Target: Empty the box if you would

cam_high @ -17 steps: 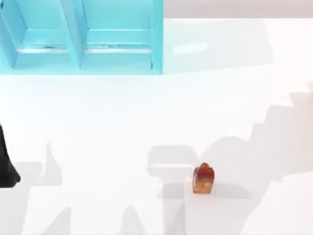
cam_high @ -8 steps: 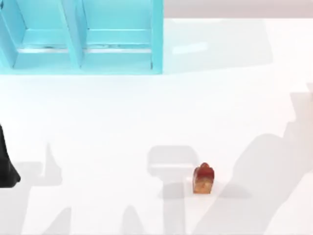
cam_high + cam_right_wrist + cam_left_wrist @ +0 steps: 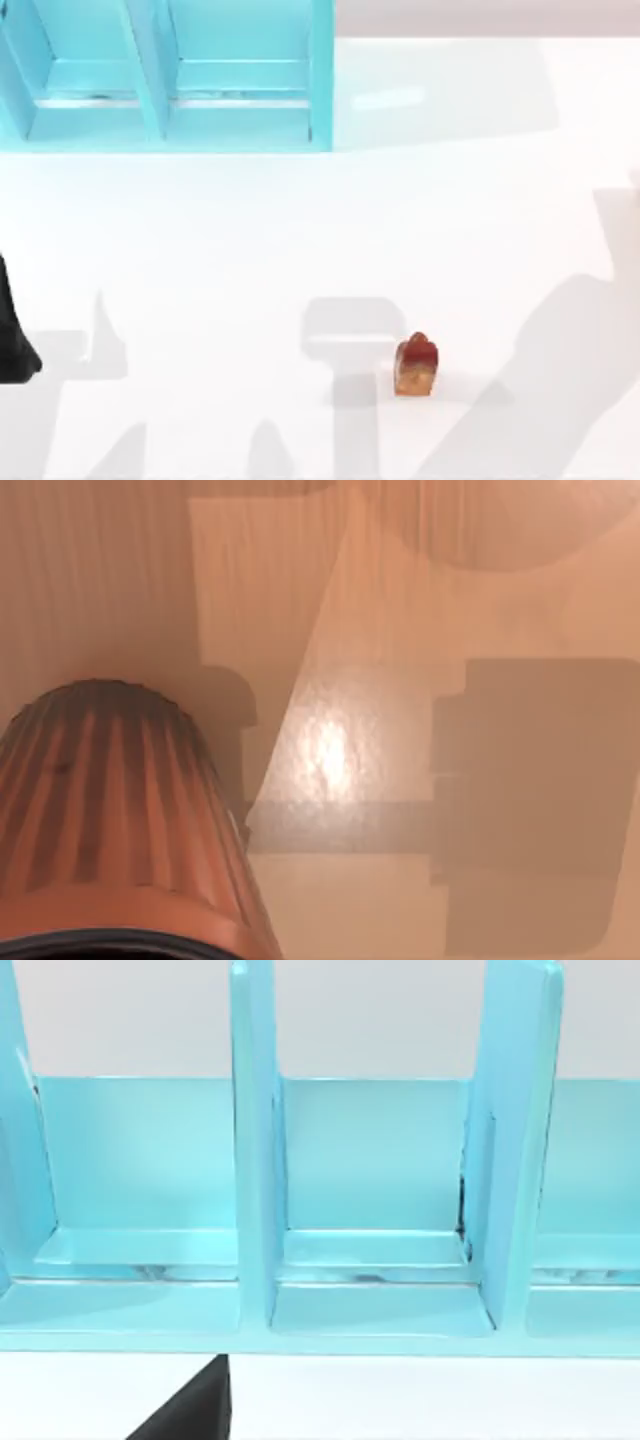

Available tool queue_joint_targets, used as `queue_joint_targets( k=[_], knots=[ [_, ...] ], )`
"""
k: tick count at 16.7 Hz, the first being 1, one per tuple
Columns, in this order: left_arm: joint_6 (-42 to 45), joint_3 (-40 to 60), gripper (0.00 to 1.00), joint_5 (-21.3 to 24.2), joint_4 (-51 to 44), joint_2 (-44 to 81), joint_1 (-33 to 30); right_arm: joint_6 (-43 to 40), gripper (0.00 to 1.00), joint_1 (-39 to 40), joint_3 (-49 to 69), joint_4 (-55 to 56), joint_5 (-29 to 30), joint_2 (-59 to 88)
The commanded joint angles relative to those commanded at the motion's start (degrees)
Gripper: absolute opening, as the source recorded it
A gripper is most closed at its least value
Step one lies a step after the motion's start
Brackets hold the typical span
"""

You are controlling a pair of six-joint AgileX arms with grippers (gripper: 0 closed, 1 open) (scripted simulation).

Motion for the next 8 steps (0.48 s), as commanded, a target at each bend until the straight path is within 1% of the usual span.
queue_joint_targets(
  k=[1,8],
  knots=[
    [0.0,0.0,1.0,0.0,0.0,0.0,0.0,0.0,1.0,0.0,0.0,0.0,0.0,0.0],
    [0.0,0.0,1.0,0.0,0.0,0.0,0.0,0.0,0.47,0.0,0.0,0.0,0.0,0.0]
  ],
)
